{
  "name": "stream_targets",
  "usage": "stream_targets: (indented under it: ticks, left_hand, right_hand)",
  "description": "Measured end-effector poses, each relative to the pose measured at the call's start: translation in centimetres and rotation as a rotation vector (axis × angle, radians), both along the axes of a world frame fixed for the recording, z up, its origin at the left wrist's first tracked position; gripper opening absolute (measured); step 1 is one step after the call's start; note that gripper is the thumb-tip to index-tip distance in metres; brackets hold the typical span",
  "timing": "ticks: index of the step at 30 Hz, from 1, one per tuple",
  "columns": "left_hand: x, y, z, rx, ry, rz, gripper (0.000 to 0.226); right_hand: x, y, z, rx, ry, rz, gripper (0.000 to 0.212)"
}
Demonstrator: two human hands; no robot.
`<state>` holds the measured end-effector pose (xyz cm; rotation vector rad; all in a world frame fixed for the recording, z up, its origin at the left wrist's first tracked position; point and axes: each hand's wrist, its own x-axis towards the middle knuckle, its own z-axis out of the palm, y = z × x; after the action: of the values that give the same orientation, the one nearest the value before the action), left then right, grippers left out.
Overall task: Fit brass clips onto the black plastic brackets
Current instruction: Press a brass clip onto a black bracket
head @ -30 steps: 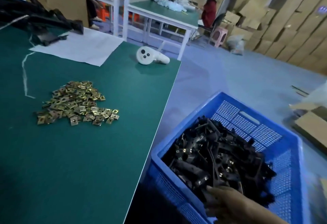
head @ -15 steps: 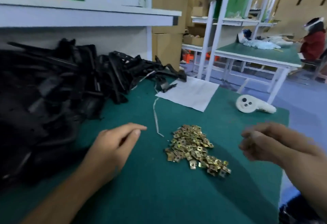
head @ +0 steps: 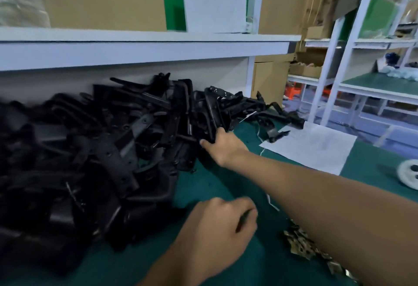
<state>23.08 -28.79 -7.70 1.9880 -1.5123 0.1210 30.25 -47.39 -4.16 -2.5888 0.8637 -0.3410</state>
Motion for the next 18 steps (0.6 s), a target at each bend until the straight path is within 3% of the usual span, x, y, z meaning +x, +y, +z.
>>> stream_targets:
  ticks: [3,7,10,13,18]
  left_hand:
    - [0.5,-0.1,0.1,-0.019,0.086,-0.006,0.03]
    - [0.7,-0.1,0.1,-0.104,0.203,0.041,0.026]
    - [0.5,-0.1,0.2,-0.22,0.154,0.25,0.057]
    - [0.5,-0.3,0.1,-0.274,0.243,0.246,0.077]
    - [0.1,0.0,0.3,-0.36,0.403,0.152,0.033]
  right_hand:
    - [0.9,-0.6,1.0,0.012,0.045,0.066,0.03]
    - [-3.4,-0.4,2.7,0.188,-0.046,0.124,0.032]
    - [-10.7,1.2,2.4,0.133,-0.167,0.208,0.029]
    - [-17.7,3.8,2.0,-0.027,-0.197,0.427,0.024]
    - [-19.1,5.4,3.4,-0.003,0.082,0.785,0.02]
